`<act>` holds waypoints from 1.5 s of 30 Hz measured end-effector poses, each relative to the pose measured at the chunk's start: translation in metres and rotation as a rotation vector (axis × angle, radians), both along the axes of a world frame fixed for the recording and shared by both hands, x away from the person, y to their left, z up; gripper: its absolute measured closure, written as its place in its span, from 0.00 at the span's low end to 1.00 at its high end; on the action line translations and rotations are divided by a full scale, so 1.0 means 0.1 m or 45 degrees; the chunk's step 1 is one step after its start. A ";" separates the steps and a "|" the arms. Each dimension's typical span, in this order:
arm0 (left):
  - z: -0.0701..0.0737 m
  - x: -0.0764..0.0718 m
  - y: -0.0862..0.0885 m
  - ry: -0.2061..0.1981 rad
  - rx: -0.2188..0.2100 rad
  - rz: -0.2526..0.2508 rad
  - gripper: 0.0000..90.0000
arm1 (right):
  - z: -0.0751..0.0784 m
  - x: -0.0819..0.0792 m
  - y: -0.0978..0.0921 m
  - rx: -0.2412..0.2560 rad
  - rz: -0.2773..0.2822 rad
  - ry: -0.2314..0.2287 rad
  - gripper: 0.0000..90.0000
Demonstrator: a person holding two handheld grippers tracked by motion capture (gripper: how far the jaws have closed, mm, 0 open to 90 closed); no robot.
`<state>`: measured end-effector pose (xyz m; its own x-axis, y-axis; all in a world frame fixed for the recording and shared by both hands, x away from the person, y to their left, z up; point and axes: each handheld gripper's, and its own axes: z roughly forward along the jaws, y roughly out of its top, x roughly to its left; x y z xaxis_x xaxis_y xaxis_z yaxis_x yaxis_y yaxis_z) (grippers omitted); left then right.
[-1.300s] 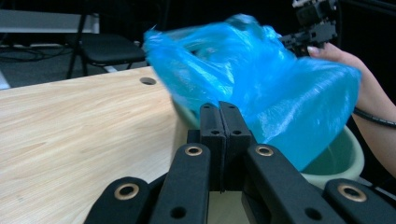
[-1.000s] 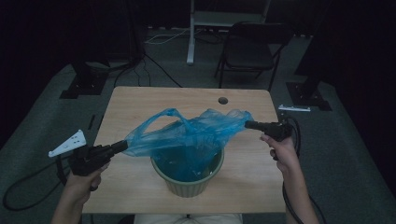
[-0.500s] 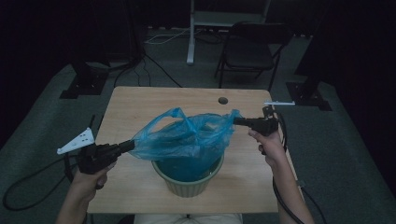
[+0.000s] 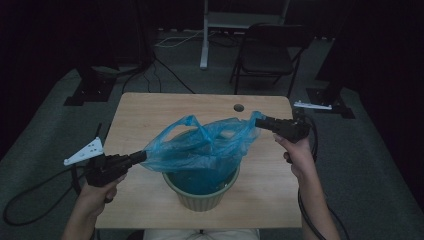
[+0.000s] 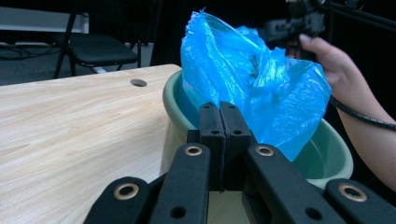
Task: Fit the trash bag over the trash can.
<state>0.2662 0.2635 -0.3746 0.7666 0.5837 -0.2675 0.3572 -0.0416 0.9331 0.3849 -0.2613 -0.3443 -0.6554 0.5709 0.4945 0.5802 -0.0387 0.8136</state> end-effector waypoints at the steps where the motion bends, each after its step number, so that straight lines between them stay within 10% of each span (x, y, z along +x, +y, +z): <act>1: 0.00 0.00 -0.01 0.000 -0.003 -0.007 1.00 | 0.07 -0.03 0.04 -0.002 0.007 -0.026 0.48; 11: 0.02 0.03 -0.07 -0.008 0.003 -0.011 1.00 | 0.52 -0.15 0.58 -0.009 0.152 -0.171 0.42; 19: 0.06 0.04 -0.14 -0.022 0.020 -0.031 1.00 | 0.51 -0.12 1.05 -0.115 0.260 -0.179 0.39; 37: 0.03 0.02 -0.08 -0.005 0.000 -0.035 1.00 | 0.00 0.04 -0.31 -0.078 -0.169 0.056 0.43; 41: 0.04 0.03 -0.12 -0.011 0.000 -0.047 1.00 | 0.13 0.01 -0.23 -0.047 -0.124 0.015 0.43; 45: 0.06 0.05 -0.17 -0.022 0.018 -0.057 0.99 | 0.27 0.01 0.32 -0.022 0.110 0.001 0.40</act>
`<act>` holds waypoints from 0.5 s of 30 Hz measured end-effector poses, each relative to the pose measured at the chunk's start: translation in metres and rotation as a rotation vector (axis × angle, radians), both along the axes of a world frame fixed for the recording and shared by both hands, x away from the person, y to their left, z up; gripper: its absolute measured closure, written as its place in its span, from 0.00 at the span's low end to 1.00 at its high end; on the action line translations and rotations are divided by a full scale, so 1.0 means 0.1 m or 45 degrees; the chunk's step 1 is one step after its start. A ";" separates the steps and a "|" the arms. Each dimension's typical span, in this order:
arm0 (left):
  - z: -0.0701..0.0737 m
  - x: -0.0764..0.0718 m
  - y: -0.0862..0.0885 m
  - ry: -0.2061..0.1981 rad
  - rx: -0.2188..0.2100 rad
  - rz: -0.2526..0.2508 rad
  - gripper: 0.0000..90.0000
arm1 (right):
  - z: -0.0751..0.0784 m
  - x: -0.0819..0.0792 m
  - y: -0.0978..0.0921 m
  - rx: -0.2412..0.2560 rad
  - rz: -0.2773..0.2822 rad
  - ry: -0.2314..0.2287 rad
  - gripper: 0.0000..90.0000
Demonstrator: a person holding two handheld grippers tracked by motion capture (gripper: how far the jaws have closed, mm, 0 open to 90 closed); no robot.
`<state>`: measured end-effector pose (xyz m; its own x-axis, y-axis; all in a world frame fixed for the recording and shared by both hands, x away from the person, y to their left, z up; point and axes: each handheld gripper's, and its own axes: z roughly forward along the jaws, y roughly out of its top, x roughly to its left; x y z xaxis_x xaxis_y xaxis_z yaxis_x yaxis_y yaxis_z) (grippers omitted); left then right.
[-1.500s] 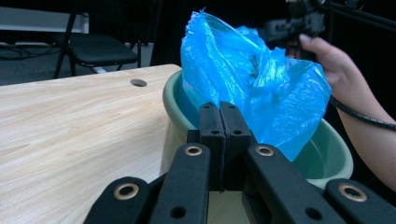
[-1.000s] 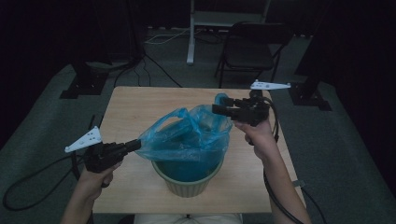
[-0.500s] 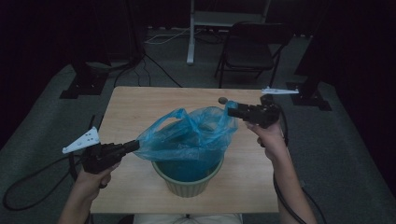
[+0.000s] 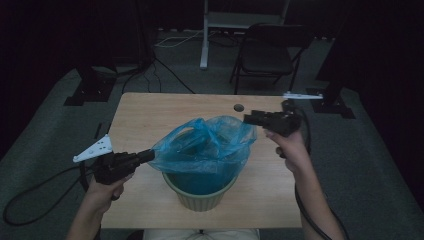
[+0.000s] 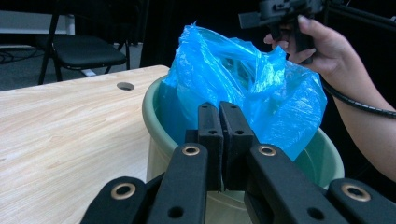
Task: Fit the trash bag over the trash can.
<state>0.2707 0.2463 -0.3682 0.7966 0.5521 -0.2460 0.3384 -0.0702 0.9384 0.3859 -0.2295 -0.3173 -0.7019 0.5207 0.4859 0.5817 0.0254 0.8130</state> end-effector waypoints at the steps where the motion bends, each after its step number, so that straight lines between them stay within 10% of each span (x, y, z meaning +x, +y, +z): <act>1: 0.01 0.00 -0.01 -0.002 -0.002 -0.006 0.99 | 0.01 -0.01 0.13 0.008 0.052 0.005 0.39; 7: 0.05 -0.01 0.00 -0.017 -0.004 -0.013 0.99 | -0.05 -0.08 0.75 -0.060 0.307 0.058 0.36; 15: 0.04 -0.01 -0.02 -0.012 -0.003 -0.020 0.99 | -0.16 -0.10 0.93 -0.211 0.426 0.095 0.59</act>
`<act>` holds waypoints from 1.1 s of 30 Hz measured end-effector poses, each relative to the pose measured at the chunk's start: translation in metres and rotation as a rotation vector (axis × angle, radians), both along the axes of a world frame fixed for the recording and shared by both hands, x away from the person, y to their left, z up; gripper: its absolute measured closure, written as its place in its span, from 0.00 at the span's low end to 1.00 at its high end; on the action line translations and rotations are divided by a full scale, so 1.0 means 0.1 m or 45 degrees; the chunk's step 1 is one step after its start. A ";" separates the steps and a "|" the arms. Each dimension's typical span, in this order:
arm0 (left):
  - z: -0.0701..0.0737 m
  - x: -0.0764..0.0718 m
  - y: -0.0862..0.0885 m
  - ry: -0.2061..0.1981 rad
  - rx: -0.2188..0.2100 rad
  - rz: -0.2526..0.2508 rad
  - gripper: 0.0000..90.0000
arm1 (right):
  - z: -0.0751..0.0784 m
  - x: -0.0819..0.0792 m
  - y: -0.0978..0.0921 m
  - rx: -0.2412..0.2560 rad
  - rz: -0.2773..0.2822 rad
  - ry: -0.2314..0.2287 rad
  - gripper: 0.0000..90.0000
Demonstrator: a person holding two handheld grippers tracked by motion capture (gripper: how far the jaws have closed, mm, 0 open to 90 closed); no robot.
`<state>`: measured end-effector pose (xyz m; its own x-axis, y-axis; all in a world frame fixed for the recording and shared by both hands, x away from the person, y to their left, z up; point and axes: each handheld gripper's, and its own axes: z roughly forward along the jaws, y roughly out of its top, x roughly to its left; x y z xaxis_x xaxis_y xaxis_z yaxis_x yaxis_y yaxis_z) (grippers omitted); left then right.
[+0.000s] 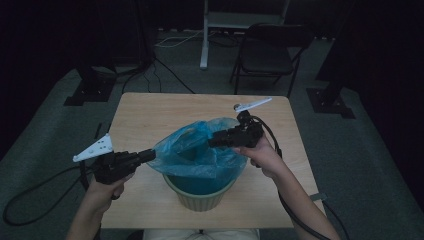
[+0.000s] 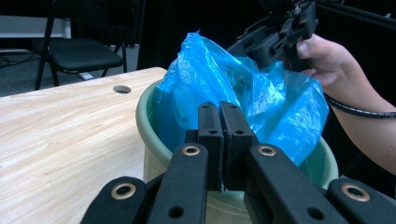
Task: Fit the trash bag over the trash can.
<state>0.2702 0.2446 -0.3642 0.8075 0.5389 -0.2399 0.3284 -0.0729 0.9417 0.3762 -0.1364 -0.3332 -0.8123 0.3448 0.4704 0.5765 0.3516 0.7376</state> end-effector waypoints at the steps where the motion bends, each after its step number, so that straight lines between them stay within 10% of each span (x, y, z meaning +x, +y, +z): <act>1: 0.00 0.00 0.00 -0.001 0.006 0.001 0.99 | 0.00 0.00 0.01 -0.022 -0.001 -0.015 0.68; 5: -0.01 0.00 0.00 0.003 0.003 -0.001 0.99 | 0.03 -0.04 0.00 -0.044 0.001 -0.056 1.00; 13: -0.06 -0.11 0.11 0.009 0.028 -0.042 0.99 | 0.27 -0.60 -0.25 0.216 0.006 -0.192 1.00; 19: -0.22 -0.28 0.16 0.051 0.053 -0.119 0.99 | 0.02 -1.09 -0.30 0.350 0.174 -0.136 1.00; 27: -0.41 -0.36 0.14 0.088 0.149 -0.153 0.99 | -0.53 -1.39 -0.12 0.213 0.296 -0.001 1.00; 33: -0.65 -0.27 0.06 0.145 0.262 -0.100 0.99 | -1.09 -1.25 -0.30 0.118 0.084 0.097 1.00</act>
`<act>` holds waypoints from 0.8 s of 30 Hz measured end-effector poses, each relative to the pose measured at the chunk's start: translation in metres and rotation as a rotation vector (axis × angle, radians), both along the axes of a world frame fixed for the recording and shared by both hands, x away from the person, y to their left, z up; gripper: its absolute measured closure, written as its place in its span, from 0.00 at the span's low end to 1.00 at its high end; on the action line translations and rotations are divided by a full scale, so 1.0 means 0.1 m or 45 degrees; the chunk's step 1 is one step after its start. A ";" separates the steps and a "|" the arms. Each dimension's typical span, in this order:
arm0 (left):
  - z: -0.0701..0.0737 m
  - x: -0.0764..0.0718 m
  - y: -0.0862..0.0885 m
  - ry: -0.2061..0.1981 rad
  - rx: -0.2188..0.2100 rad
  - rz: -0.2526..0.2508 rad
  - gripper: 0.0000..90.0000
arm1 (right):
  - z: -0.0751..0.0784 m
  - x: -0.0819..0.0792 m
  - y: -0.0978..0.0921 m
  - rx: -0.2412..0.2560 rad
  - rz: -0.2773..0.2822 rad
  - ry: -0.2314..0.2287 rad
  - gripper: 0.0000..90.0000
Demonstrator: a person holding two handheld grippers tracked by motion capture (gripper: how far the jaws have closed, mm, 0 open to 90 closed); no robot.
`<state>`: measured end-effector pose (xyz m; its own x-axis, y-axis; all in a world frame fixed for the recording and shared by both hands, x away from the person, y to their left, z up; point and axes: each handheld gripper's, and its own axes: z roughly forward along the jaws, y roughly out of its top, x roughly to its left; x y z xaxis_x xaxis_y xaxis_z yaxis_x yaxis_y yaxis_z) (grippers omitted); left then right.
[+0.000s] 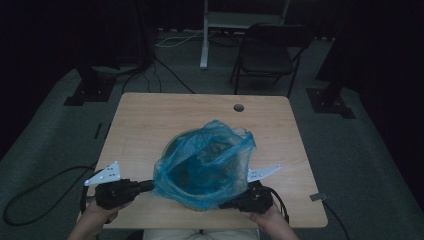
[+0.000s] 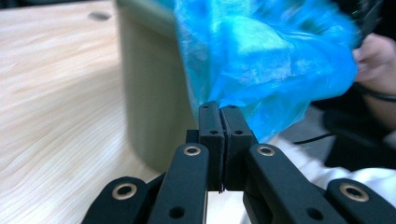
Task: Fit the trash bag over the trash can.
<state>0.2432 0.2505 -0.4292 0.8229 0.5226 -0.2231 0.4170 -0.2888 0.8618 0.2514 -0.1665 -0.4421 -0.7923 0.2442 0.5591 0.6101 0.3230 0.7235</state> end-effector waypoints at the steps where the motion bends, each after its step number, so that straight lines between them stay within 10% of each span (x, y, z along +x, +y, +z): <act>1: 0.00 0.00 0.00 0.000 0.000 0.000 0.99 | -0.09 0.05 -0.05 0.000 -0.042 0.032 1.00; 6: -0.11 0.09 -0.13 0.002 0.102 0.063 0.99 | -0.37 0.20 -0.12 -0.022 -0.134 0.153 0.99; 13: -0.11 0.08 -0.08 0.009 0.026 0.065 0.96 | -0.32 0.13 -0.30 -0.001 -0.212 0.128 0.78; 24: 0.15 -0.08 0.30 -0.005 -0.088 0.143 0.43 | 0.07 0.25 -1.03 0.095 -0.577 0.039 0.56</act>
<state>0.2355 0.2810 -0.4144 0.7611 0.5948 -0.2587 0.4399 -0.1803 0.8798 0.2763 -0.2695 -0.4347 -0.5976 0.5205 0.6099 0.6994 -0.0335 0.7139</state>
